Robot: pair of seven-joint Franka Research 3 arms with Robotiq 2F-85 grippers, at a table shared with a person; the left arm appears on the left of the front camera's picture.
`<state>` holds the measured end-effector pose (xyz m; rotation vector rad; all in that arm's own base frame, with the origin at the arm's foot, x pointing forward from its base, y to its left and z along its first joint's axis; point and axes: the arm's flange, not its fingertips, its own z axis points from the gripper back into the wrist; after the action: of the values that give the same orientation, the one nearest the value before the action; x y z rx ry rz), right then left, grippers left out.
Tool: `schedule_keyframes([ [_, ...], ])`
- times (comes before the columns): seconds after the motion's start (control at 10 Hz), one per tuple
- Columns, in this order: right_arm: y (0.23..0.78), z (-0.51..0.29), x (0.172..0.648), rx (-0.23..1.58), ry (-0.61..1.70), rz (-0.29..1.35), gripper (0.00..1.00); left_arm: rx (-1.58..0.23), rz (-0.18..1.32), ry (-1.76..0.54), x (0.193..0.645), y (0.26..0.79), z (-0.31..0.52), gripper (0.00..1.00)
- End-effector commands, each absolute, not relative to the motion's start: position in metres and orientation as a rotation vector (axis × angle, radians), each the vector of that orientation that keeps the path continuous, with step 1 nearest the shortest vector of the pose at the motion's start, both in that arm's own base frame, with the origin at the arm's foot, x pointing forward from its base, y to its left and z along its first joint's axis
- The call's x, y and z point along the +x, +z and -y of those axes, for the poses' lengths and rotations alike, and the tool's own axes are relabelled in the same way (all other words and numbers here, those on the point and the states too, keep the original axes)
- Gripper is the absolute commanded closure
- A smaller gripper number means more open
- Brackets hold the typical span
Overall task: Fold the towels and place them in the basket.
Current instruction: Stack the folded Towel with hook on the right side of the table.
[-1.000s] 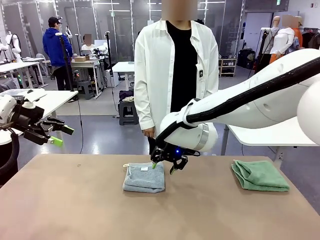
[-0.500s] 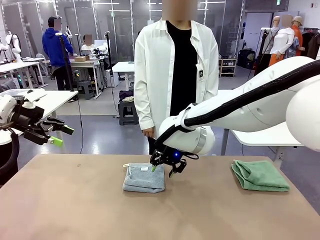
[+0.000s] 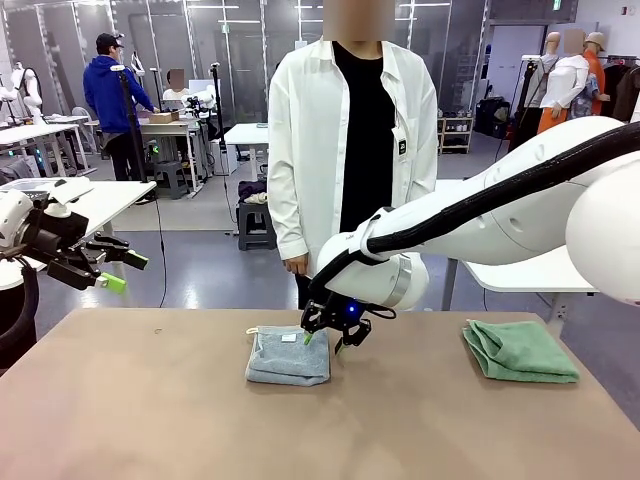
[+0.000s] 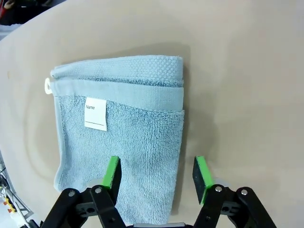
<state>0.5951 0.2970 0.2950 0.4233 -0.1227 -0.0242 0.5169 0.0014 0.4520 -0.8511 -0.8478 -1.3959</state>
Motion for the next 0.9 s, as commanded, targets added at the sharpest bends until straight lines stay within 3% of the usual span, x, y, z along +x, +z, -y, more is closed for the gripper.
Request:
schedule_keyframes([
  [0.0,0.2939,-0.2983,0.6003,0.439,-0.021,0.116,0.44,-0.855,0.849,-1.399,0.5166,0.4536,-0.0015,0.0],
  [0.3,0.2945,-0.2992,0.602,0.433,0.0,0.121,0.44,-0.855,0.849,-1.399,0.5166,0.4536,-0.0015,0.0],
  [0.8,0.2978,-0.3007,0.6053,0.441,-0.015,0.092,0.97,-0.855,0.849,-1.399,0.5166,0.4536,-0.0015,0.0],
])
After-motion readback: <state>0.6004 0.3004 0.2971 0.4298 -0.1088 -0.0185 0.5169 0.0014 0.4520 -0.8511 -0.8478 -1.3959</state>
